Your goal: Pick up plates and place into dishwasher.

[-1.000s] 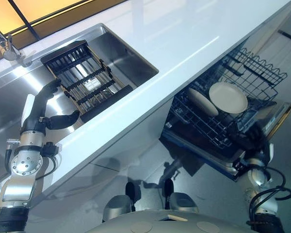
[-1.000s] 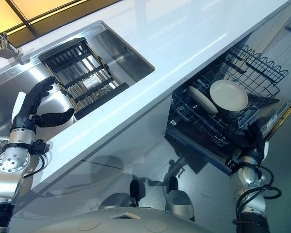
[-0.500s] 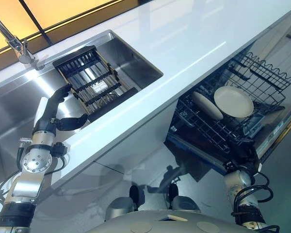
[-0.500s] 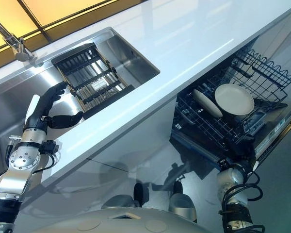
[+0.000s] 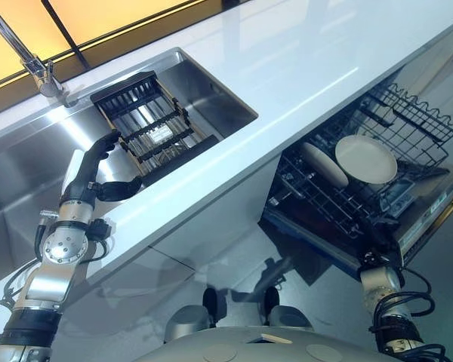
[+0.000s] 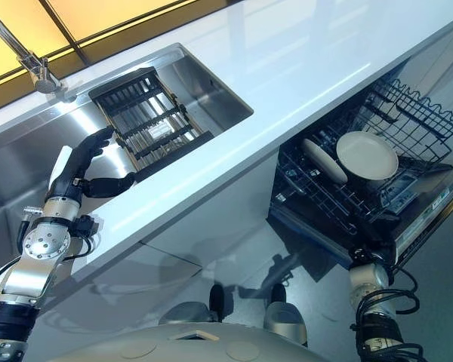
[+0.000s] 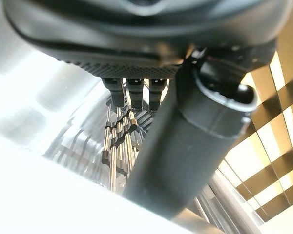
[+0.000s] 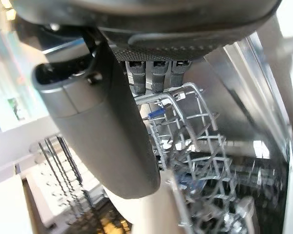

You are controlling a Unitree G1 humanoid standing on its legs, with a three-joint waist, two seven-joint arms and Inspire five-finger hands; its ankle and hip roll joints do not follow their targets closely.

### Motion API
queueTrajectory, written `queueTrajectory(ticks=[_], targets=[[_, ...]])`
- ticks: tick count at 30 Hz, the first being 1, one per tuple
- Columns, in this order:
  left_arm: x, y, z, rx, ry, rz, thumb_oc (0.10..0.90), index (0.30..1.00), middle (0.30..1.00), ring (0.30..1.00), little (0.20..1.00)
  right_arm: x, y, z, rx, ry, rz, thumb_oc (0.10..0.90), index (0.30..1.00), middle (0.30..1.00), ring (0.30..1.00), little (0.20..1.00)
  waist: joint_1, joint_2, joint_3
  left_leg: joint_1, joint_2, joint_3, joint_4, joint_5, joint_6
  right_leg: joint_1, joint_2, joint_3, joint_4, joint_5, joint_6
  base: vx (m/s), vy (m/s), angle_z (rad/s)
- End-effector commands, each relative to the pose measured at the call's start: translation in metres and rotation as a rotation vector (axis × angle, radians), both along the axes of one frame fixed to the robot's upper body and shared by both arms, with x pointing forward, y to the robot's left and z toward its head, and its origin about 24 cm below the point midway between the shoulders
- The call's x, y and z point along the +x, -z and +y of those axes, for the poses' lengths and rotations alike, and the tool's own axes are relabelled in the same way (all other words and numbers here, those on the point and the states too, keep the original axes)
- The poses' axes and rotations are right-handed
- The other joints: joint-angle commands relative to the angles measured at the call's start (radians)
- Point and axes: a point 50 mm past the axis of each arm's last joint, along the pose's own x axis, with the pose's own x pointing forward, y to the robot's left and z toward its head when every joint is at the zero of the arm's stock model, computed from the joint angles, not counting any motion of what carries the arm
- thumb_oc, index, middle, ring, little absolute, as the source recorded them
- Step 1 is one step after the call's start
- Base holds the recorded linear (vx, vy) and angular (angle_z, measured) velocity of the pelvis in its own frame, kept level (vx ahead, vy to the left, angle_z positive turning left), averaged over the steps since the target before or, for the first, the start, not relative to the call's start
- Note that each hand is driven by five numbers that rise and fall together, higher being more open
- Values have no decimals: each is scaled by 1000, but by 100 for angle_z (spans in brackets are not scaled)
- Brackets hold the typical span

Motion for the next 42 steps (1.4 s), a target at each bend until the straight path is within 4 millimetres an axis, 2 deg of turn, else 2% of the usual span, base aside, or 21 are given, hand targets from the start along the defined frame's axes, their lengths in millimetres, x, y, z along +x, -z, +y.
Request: queueTrajectory(ticks=[1,8,14,19,24,28,32,33,37,38,39,42], targets=[[13,-23,-17,51,81,-112,800,900,900,900,900,98,-87,92,224,-416,-661,800,900,900,900,900,68,7,5,-110,-74,-10,107,-51,42,-84,5,-51,146,-53,37,19,20,5],[19,-21,-22,41,97,-90,800,900,900,900,900,128,-161,142,346,-597,-1014,800,900,900,900,900,99,5,-8,-115,-79,-28,119,-58,43,-73,-3,-66,136,-55,33,37,22,3],[23,-18,-26,38,110,-75,800,900,900,900,900,131,-216,174,347,-715,-1227,800,900,900,900,900,122,-3,-26,-111,-86,-48,131,-67,47,-58,-6,-74,132,-60,28,65,21,5],[21,-13,-24,40,119,-51,800,900,900,900,900,130,-238,184,270,-746,-1293,800,900,900,900,900,139,-9,-44,-101,-93,-63,136,-73,50,-43,-6,-81,128,-61,23,90,19,10],[19,-10,-22,44,126,-35,800,900,900,900,900,131,-241,181,211,-731,-1276,800,900,900,900,900,144,-11,-54,-90,-96,-69,135,-77,53,-35,-7,-85,132,-64,22,70,13,8],[17,-8,-19,42,121,-28,800,900,900,900,900,131,-224,165,132,-606,-1145,800,900,900,900,900,136,-10,-55,-78,-96,-70,132,-79,56,-31,-7,-84,138,-66,22,38,8,3],[12,-8,-16,34,91,-34,800,900,900,900,900,123,-199,133,-347,-436,-788,800,900,900,900,900,109,-11,-53,-77,-92,-54,124,-69,58,-45,-5,-71,144,-56,24,-11,6,0],[12,-8,-16,34,88,-35,800,900,900,900,900,122,-197,132,-356,-428,-772,800,900,900,900,900,107,-11,-53,-78,-91,-52,123,-69,58,-47,-4,-70,145,-55,24,0,0,0],[1,-3,-11,23,31,-52,800,900,900,900,900,90,-179,86,-802,-295,-556,800,900,900,900,900,60,-11,-40,-69,-81,-21,111,-71,61,-60,3,-41,152,-57,33,-47,29,-3],[-1,-2,-10,20,23,-55,800,900,900,900,900,84,-178,79,-872,-271,-524,800,900,900,900,900,51,-12,-37,-67,-79,-17,109,-72,62,-61,4,-36,155,-59,35,-60,22,-18],[-4,-1,-8,23,7,-60,800,900,900,900,900,74,-177,64,-945,-235,-482,800,900,900,900,900,36,-14,-32,-64,-77,-8,108,-76,63,-64,5,-29,160,-62,38,-69,7,-18],[-12,-6,5,25,-29,-74,800,900,900,900,900,52,-178,29,-1052,-158,-411,800,900,900,900,900,4,-27,-24,-57,-70,13,106,-83,64,-70,10,-17,172,-69,45,-85,-26,-6]])
